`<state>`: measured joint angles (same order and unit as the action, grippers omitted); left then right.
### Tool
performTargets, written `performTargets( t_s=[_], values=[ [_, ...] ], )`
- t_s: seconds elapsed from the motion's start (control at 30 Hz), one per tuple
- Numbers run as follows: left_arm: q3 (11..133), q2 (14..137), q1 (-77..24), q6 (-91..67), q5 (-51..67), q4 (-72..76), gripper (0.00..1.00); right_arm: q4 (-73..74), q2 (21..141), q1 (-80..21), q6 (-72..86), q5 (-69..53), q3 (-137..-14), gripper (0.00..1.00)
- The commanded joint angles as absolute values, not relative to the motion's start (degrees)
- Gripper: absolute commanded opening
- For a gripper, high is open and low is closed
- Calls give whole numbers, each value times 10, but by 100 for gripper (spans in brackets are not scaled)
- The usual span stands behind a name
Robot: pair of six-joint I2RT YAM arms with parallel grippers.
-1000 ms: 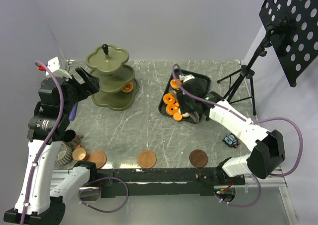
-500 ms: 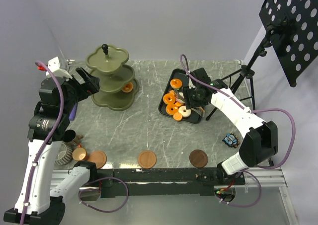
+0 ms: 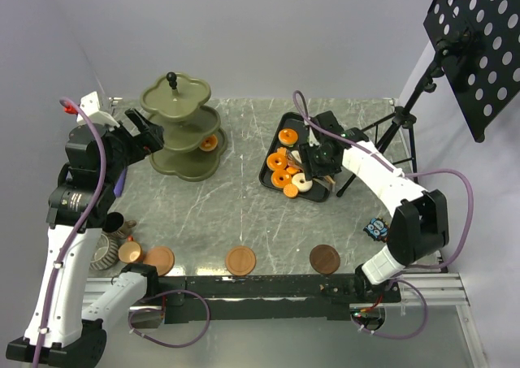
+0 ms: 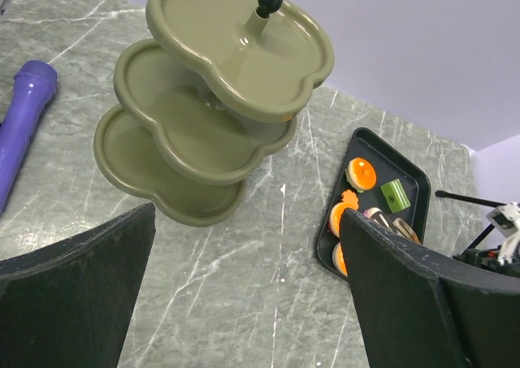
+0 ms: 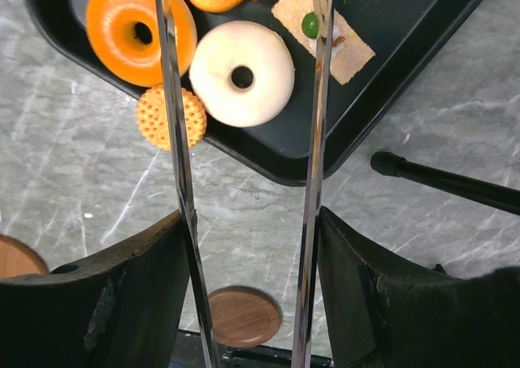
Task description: Serve the afternoon tea
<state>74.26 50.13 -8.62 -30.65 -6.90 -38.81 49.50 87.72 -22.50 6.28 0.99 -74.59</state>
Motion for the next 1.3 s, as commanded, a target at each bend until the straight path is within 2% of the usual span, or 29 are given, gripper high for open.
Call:
performTargets(
  t_s=[0.0,0.67,0.9,1.1,1.27],
  values=[
    [751,498,-89,-303,-66,-365,100,492,892,-219,51,12,-770,66],
    [755,499,-84,-301,-77,-368,100,527,962,-220,27,59,-835,66],
    [756,500,-82,-300,-77,-367,100,518,962,-220,44,37,-853,51],
    [758,501,-81,-299,-79,-368,100,503,913,-228,24,63,-860,45],
    [756,501,-80,-301,-78,-365,100,469,872,-303,-30,60,-839,43]
  ],
)
